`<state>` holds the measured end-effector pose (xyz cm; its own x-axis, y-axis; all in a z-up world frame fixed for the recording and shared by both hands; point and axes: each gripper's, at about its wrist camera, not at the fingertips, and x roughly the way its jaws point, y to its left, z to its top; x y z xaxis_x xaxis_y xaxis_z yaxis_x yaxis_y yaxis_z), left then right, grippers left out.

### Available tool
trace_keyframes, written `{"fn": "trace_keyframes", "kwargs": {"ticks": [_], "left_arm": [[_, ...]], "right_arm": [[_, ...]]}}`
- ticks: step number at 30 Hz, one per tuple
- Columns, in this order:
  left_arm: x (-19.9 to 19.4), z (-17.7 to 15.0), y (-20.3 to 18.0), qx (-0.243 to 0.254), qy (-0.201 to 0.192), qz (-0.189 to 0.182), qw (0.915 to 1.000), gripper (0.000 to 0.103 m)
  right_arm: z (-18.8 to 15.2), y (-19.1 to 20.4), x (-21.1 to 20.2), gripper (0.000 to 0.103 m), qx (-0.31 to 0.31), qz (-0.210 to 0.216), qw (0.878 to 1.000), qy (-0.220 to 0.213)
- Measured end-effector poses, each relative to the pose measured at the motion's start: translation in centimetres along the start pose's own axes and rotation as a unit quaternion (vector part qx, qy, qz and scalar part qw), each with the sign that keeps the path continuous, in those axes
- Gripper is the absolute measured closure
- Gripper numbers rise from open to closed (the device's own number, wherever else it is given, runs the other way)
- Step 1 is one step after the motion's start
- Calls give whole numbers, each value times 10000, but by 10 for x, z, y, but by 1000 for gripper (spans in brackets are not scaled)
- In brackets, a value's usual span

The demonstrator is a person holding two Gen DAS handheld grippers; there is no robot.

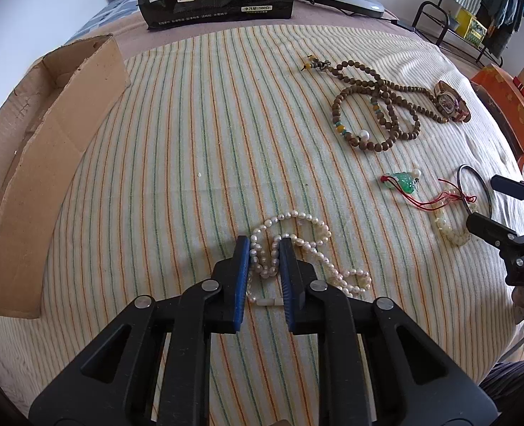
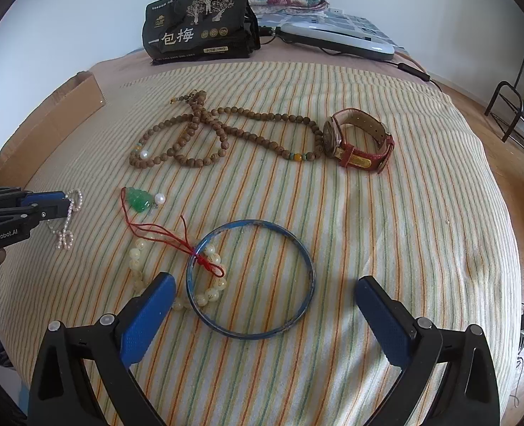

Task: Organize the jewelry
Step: 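Lower the left tool to the pearl necklace and close on it, then carry the pearls to the box with the left tool while the right tool carries the bangle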

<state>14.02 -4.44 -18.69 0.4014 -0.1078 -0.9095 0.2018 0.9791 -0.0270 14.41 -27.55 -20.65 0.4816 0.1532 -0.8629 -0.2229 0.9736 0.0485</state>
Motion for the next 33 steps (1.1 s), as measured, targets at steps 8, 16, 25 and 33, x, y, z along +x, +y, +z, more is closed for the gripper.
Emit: {"fn": "trace_keyframes", "kwargs": {"ticks": [8, 16, 25, 33], "left_arm": [[-1, 1, 0, -24, 20, -59, 10000, 97], [-4, 1, 3, -147, 23, -151, 9998, 97], [-26, 8, 4, -267, -195, -354, 9988, 97], [-55, 15, 10, -357, -516, -527, 9966, 97]], "right_arm": [[0, 4, -1, 24, -258, -99, 9996, 73], [-2, -5, -12, 29, -79, 84, 9999, 31], [9, -5, -48, 29, -69, 40, 9992, -404], [18, 1, -75, 29, -102, -11, 9974, -709]]}}
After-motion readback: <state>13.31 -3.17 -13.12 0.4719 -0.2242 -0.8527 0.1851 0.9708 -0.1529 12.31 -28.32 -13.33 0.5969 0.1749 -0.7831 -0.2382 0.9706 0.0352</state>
